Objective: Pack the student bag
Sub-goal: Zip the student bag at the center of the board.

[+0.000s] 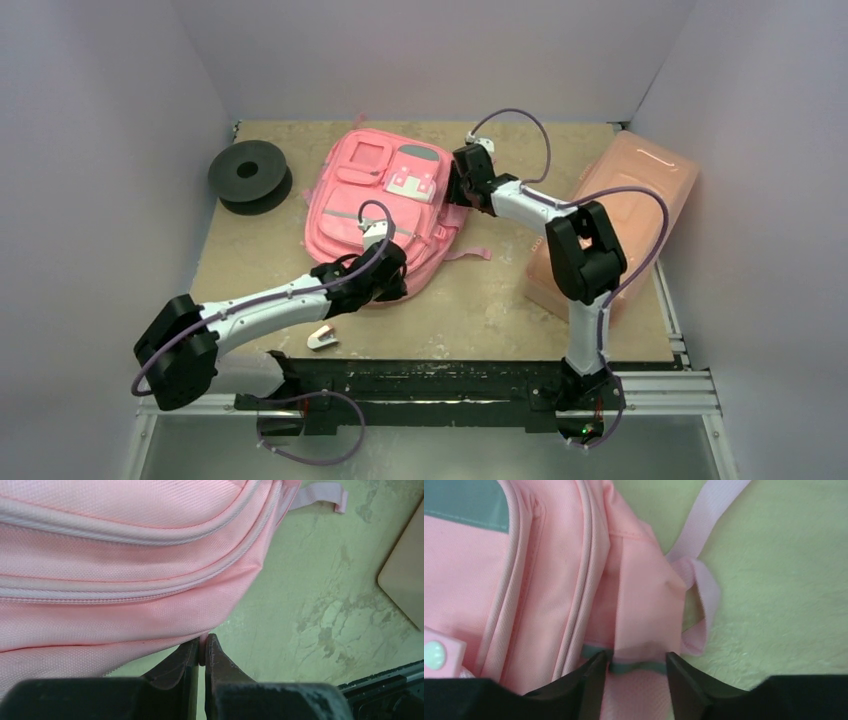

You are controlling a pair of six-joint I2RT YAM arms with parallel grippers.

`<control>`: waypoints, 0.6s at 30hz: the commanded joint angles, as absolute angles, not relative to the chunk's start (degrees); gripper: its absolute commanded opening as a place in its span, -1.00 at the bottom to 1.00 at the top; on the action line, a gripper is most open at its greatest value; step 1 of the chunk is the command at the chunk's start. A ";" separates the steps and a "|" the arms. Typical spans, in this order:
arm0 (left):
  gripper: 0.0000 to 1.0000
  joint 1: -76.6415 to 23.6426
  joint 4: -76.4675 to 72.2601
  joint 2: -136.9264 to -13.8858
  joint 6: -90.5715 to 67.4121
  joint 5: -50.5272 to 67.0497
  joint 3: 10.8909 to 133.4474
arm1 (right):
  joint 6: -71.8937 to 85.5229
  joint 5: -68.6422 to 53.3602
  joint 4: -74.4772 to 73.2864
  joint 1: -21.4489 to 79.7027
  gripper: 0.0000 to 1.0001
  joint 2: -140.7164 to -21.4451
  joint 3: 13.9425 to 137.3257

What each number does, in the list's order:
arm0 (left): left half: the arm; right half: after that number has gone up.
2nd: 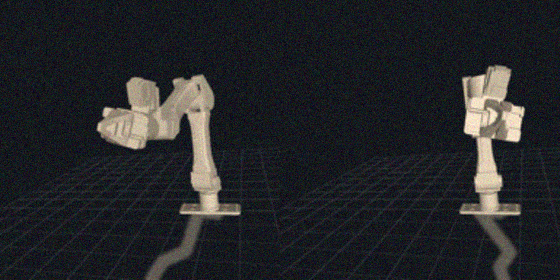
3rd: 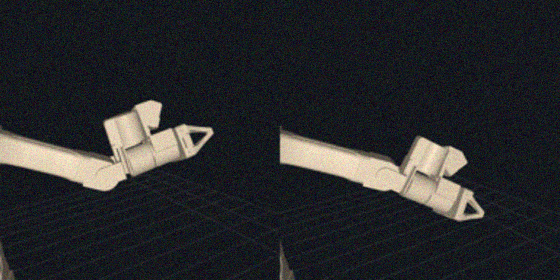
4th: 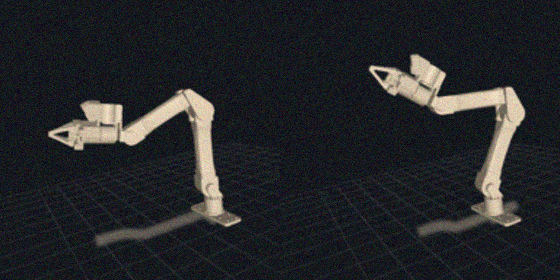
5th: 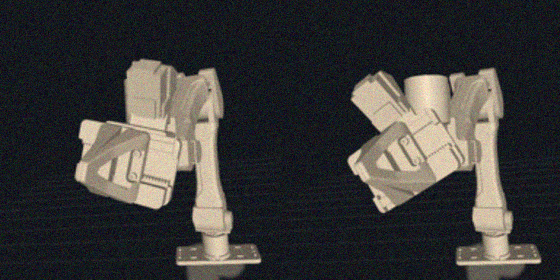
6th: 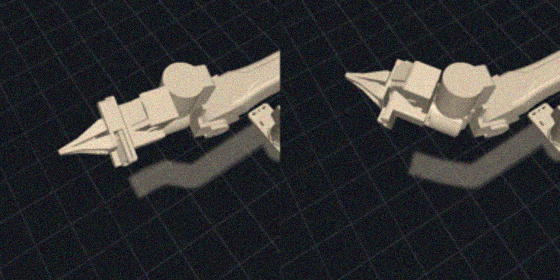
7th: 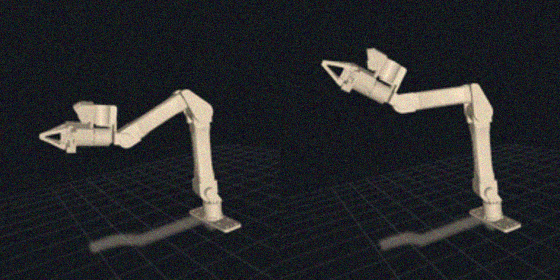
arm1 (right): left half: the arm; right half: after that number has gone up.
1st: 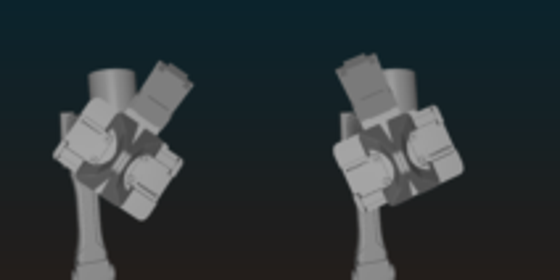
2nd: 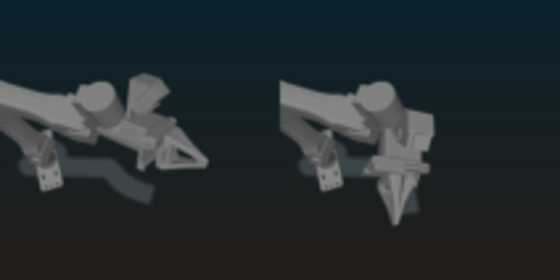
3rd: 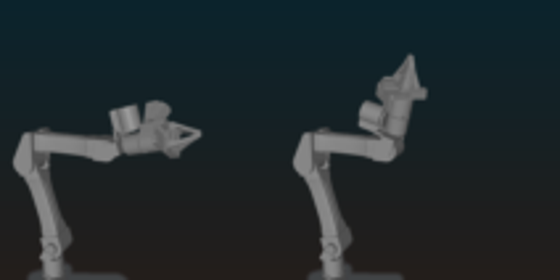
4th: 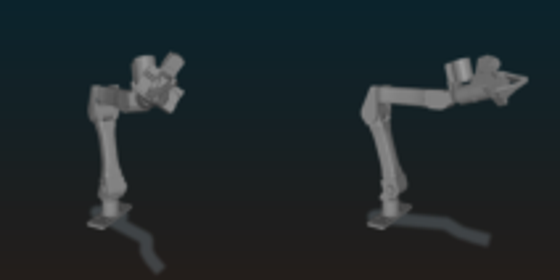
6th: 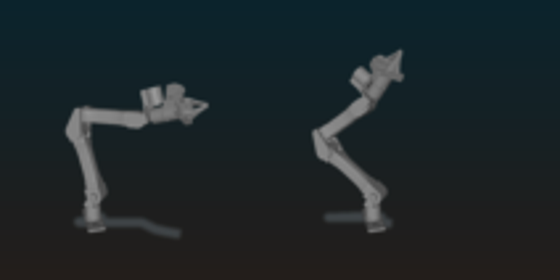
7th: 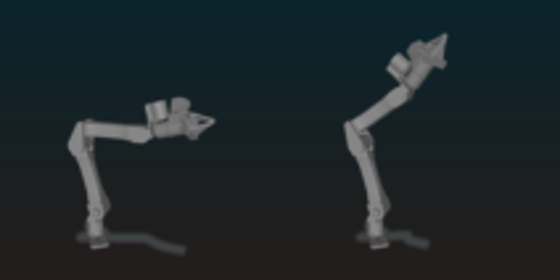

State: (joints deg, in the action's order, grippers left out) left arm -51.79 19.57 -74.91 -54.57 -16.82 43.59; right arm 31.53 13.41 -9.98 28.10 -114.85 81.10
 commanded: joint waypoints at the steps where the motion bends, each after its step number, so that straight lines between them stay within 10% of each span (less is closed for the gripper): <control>1: -1.00 -51.97 16.62 -71.97 -48.25 -13.93 42.51 | 23.36 19.22 -14.60 26.96 0.22 -110.04 84.68; 6: -1.00 -51.91 12.02 -75.92 -45.51 -7.70 48.55 | 26.10 11.50 -19.02 33.50 0.64 -95.86 73.49; 18: -1.00 -51.86 10.06 -71.23 -45.67 -2.43 48.70 | 43.10 -11.17 -0.56 39.87 0.61 -76.58 46.72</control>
State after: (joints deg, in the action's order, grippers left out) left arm -51.72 15.44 -74.83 -46.26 -7.03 46.94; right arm 35.92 -5.72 -10.22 38.74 -76.99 49.52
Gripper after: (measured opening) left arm 0.037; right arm 0.797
